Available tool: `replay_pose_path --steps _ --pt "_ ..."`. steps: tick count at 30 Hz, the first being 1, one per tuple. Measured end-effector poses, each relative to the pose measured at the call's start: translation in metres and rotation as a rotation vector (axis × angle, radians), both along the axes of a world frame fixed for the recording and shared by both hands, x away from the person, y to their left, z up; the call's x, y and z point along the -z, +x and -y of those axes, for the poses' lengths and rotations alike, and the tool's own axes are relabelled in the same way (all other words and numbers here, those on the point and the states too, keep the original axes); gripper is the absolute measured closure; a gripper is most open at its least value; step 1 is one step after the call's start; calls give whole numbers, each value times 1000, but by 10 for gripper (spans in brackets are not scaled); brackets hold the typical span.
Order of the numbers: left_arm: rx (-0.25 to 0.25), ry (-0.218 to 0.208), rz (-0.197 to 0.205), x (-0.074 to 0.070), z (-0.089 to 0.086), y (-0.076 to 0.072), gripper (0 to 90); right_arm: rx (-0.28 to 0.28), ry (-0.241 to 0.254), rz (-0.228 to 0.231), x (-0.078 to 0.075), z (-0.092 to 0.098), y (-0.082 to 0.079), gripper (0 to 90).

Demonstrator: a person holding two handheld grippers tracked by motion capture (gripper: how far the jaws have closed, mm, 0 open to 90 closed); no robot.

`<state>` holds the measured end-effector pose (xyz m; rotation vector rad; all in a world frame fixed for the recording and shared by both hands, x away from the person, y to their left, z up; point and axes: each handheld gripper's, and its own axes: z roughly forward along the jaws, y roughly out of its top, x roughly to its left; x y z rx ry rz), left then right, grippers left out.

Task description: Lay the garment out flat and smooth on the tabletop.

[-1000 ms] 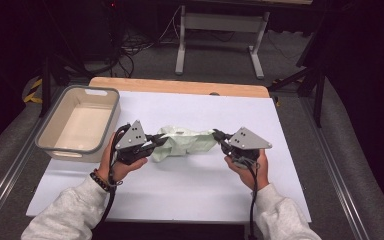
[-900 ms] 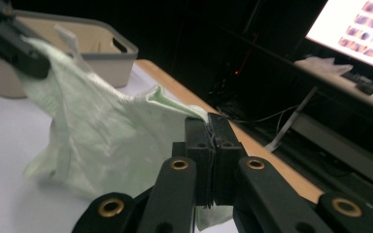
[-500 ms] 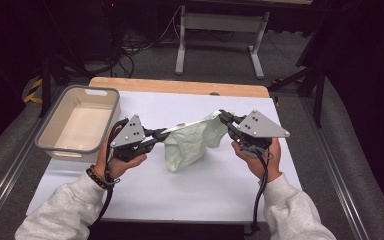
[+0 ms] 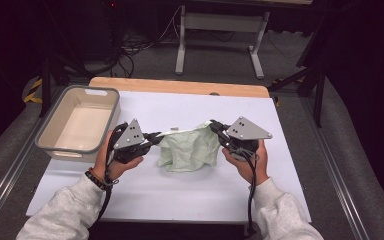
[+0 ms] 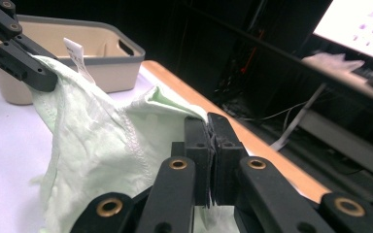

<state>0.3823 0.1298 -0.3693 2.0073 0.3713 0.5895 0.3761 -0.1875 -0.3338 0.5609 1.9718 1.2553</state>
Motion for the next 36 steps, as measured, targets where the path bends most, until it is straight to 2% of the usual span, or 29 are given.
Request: replay_pose_path --steps 4,6,8,14,15,18,21,28,30,32,33,35,36 --pt "-7 14 -27 13 -7 -2 854 -22 -2 -41 12 -7 6 883" --pt "-6 35 -38 20 -11 -4 853 -40 -2 -58 17 -13 7 885" --pt "-14 58 -40 26 -15 -7 851 -55 -1 -63 20 -18 6 886" --pt "-1 72 -54 35 -22 -15 852 -96 11 -90 30 -24 0 889" --pt "14 94 -58 39 -22 -21 853 -119 6 -97 35 -23 -7 889" --pt "36 114 -80 46 -23 -32 853 -174 -17 -131 46 -16 -22 889" --pt "73 109 -123 53 -23 -44 849 -217 -77 -158 56 -10 -39 889" --pt "114 137 -132 61 -19 -64 807 -266 -138 -207 73 1 -73 888" --pt "115 124 -129 60 -20 -66 760 -276 -153 -227 78 3 -77 888" --pt "107 94 -121 57 -23 -64 704 -275 -168 -242 85 4 -79 888" --pt "93 84 -103 53 -26 -63 660 -278 -168 -254 87 5 -80 888" --pt "81 35 -83 46 -32 -59 594 -284 -168 -268 91 5 -81 888" --pt "66 -4 -78 40 -37 -56 570 -290 -169 -273 92 4 -81 888"
